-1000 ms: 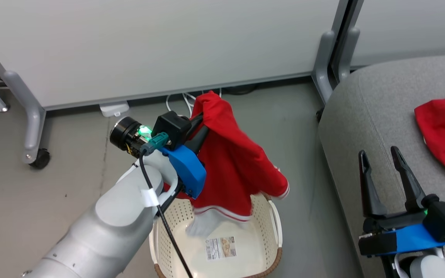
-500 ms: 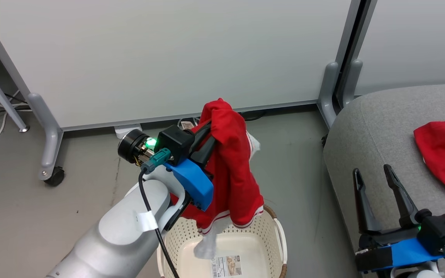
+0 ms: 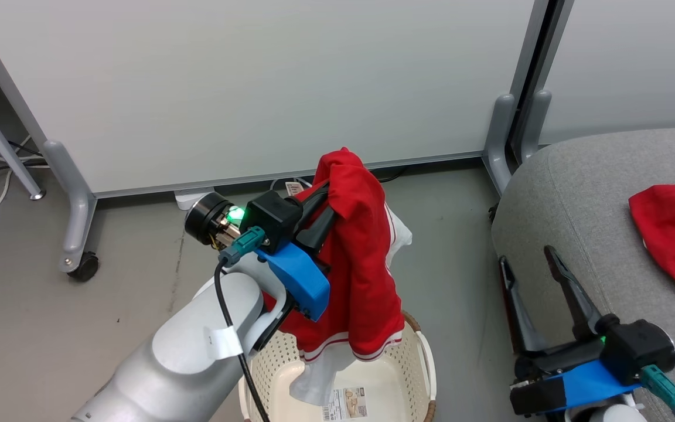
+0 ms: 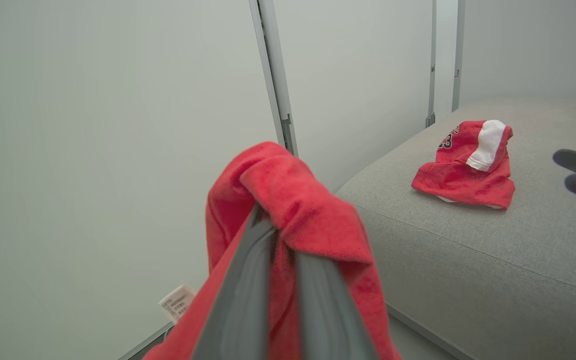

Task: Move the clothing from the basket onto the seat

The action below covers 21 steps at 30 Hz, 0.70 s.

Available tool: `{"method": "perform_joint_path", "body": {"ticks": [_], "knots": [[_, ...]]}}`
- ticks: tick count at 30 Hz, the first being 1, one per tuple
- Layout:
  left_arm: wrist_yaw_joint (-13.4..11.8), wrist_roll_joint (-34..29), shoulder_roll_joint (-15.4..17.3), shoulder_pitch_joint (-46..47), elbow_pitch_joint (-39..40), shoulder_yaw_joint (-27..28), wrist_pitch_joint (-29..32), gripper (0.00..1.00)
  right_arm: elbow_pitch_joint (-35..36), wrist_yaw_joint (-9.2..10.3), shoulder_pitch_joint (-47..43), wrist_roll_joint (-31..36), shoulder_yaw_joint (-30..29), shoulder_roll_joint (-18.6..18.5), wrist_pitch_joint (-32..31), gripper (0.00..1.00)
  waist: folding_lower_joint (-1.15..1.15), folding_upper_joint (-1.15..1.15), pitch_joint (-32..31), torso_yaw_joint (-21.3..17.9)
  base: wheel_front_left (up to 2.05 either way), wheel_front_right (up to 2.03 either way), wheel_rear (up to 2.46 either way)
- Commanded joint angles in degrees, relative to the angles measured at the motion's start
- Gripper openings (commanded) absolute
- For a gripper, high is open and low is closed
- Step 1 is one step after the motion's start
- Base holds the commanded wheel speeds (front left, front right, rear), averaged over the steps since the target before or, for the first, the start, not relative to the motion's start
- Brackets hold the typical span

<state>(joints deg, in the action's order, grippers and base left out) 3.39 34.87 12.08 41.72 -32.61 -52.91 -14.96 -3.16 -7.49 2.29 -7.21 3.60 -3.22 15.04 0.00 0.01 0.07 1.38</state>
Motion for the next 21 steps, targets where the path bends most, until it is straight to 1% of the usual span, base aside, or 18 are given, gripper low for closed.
{"method": "perform_joint_path", "body": {"ticks": [1,7,12,17,21], "knots": [[-0.2,0.1,0.3,0.5,0.3,-0.1,0.0,0.0,0.1,-0.01,1.2,-0.4,1.2,-0.5,0.2,1.0,0.0,-0.01,0.0,0.0,0.0,0.0,0.0],[-0.2,0.3,0.2,0.9,0.4,-0.4,0.0,0.0,-1.1,-0.01,4.5,-0.9,8.2,-1.5,0.2,1.0,0.0,-0.01,0.2,0.2,0.0,0.0,0.0],[-0.1,0.2,-0.3,1.4,0.4,-0.8,0.0,0.0,-3.5,-0.01,8.9,-1.1,13.9,-1.8,0.2,1.0,0.0,-0.01,0.6,0.7,0.0,0.0,0.0],[0.1,-0.5,-0.8,2.3,0.7,-1.5,0.2,0.0,-7.7,-0.01,14.5,-0.8,18.5,-1.5,0.2,1.0,0.0,-0.01,1.7,1.4,0.0,0.0,0.0],[0.4,-0.6,-1.4,3.1,0.7,-2.1,0.2,0.0,-13.2,-0.01,18.9,0.2,20.2,-1.1,0.2,1.0,0.0,-0.01,2.5,2.2,0.0,0.0,0.0]]}}
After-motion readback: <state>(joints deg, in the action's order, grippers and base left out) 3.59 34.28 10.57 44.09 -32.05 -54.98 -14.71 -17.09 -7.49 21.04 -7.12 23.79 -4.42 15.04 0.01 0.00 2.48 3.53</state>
